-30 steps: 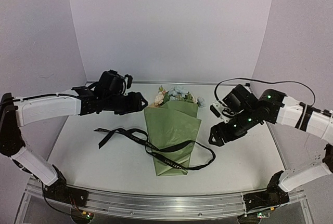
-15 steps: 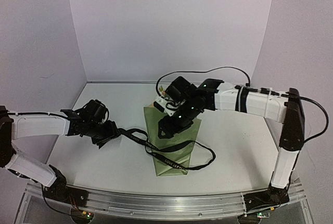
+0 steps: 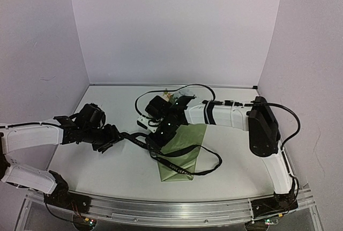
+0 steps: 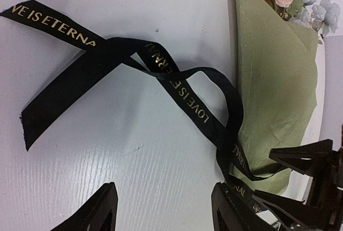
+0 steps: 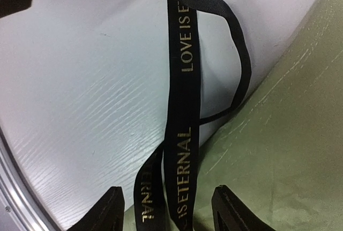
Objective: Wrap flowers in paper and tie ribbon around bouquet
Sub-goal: Straighten the ribbon at the center of the board.
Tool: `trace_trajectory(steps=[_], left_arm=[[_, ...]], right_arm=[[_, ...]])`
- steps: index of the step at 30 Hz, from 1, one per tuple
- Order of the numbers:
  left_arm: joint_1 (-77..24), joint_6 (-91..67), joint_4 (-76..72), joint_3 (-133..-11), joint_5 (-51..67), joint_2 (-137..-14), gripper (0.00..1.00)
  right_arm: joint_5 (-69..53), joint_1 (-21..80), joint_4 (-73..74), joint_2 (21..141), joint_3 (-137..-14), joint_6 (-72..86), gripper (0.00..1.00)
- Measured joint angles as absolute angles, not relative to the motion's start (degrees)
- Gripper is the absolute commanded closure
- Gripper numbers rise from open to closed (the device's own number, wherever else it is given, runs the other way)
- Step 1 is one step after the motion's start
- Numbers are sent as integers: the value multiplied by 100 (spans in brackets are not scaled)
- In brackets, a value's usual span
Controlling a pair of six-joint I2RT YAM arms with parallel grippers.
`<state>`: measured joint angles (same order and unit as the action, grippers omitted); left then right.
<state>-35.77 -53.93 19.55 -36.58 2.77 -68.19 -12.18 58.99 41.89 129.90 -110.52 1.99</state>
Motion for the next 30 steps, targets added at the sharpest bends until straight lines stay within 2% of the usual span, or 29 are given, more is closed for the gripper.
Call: trace_trajectory(steps=[10, 14, 19, 23, 25, 30], left_arm=[[-3577, -5384, 2010, -3662, 358, -6689, 38], [-3577, -5385, 2062, -3662, 401, -6689, 38], [-3577, -5386, 2063, -3662, 482, -6691, 40], [-3577, -5384, 2031, -3662, 587, -6725, 42], [-3577, -5386, 1984, -3662, 639, -6769, 43], [-3577, -5353, 1680, -3654, 904, -6901, 42]], right_arm=[[-338, 6201, 4195, 13454, -11221, -451, 49], [-121, 6275, 4203, 13510, -11253, -580, 60], [145, 6305, 4210, 13513, -11259, -604, 82], [304, 6305, 4209, 13513, -11262, -630, 96], [359, 6305, 4213, 13513, -11262, -641, 100], [461, 6300, 4226, 13504, -11262, -607, 100]])
